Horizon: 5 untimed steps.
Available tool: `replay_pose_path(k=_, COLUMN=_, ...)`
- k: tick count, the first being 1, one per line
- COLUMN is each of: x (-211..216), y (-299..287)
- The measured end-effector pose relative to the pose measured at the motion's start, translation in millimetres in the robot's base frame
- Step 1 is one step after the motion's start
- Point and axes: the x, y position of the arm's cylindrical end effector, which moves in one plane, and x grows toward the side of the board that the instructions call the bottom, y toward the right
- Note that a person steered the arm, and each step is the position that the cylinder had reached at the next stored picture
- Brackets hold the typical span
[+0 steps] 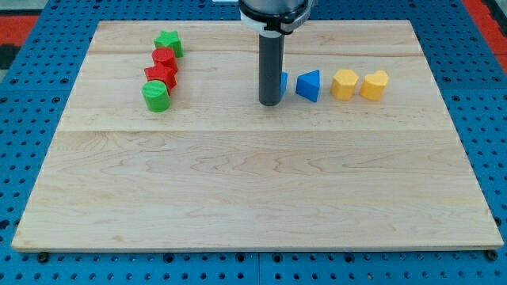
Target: Push the blue cube to the top center
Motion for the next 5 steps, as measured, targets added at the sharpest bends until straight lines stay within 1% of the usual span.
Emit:
replay_pose_path(k=2, x=-37.4, y=9.8)
replay_pose_path(k=3, x=-52.3, y=39.0)
replay_pose_path(k=4, x=-67.7, y=50.6)
replay_pose_path(k=5, x=-83.9, y=48.9)
